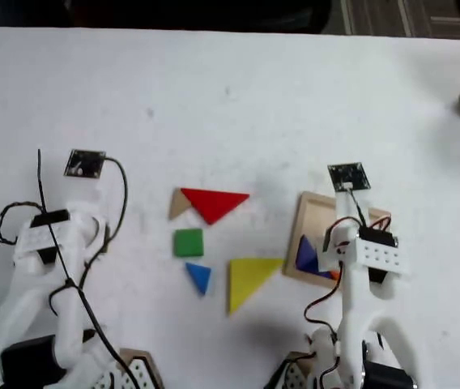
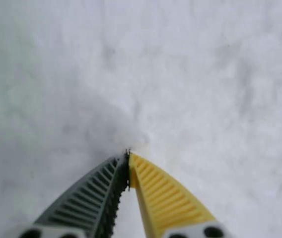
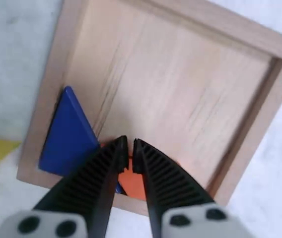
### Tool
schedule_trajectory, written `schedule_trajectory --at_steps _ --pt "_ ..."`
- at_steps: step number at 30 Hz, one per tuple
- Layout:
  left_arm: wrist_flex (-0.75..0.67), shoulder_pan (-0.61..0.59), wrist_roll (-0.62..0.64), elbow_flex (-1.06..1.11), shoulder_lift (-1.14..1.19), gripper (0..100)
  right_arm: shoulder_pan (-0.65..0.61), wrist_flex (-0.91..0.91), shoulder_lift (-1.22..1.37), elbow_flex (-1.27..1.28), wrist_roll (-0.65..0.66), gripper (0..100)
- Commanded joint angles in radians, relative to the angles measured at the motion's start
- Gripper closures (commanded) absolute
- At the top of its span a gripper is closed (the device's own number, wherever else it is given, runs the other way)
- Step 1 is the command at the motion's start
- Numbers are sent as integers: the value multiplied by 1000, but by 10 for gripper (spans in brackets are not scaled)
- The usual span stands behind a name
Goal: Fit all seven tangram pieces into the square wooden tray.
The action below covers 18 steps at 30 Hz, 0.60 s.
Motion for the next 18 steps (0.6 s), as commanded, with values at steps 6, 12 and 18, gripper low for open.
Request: schedule_trajectory --at_steps 6,12,18 --pt "-28 28 -2 -8 -38 976 111 -38 -16 23 12 978" --pt "-29 25 -2 -8 -38 976 185 -19 -27 38 12 978" --pt "-29 25 0 -9 -38 976 209 7 -27 -6 5 978"
